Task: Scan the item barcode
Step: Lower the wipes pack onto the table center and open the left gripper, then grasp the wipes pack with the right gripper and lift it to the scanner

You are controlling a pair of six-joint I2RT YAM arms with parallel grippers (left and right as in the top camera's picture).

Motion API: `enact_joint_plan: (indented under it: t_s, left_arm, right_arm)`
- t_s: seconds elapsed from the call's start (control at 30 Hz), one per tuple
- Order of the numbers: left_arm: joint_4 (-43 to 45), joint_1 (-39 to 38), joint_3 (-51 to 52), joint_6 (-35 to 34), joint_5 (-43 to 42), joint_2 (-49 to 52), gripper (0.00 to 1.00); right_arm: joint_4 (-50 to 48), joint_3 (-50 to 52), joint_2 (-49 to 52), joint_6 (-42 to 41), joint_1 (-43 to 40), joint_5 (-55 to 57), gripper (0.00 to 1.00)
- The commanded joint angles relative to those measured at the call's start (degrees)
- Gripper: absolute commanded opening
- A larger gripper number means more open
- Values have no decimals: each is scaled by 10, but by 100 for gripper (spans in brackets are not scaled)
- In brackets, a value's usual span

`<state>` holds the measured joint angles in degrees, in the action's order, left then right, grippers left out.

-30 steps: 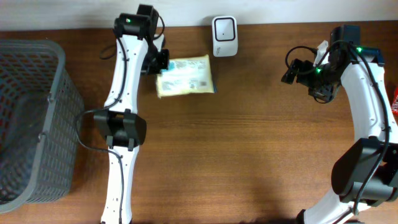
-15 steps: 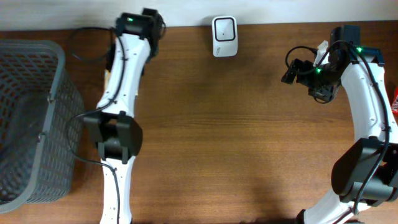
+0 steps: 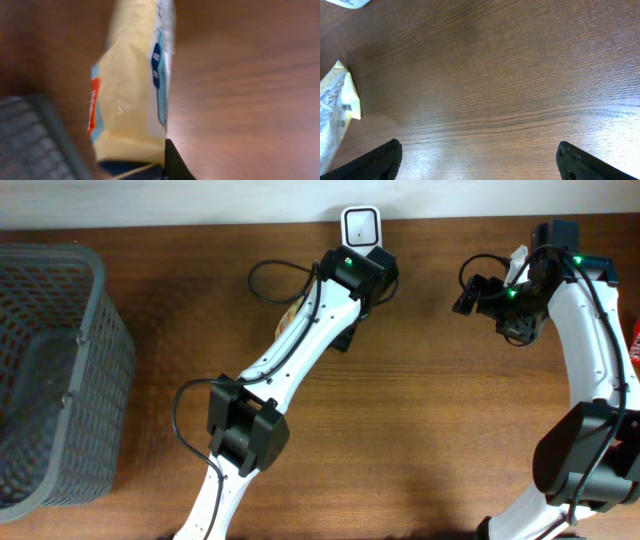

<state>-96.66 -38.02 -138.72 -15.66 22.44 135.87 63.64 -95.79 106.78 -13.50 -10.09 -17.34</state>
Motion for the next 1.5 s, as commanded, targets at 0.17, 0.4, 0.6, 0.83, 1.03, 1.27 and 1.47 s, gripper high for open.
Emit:
enact_joint_plan:
  t_s: [0.17, 0.4, 0.6, 0.83, 1.03, 1.27, 1.47]
  left_arm:
    - [-1, 16, -19, 64, -369, -77, 9]
    - [10, 101, -42, 61, -287, -137, 24]
    - [155, 90, 253, 12, -295, -137, 5]
    - [500, 74, 532, -142, -368, -137, 0]
    - [718, 58, 546, -302, -446, -139, 0]
    - [615, 135, 484, -238, -226, -235, 28]
    - [516, 255, 489, -203, -192, -225, 99]
  right_arm:
    - [0, -9, -4, 2, -1, 7, 99]
    - [0, -9, -4, 2, -1, 7, 99]
    - [0, -9, -4, 2, -1, 7, 99]
    - [0, -9, -4, 2, -1, 7, 99]
    - [0, -9, -4, 2, -1, 7, 99]
    - [0, -9, -5, 2, -1, 7, 99]
    - [0, -9, -4, 2, -1, 7, 99]
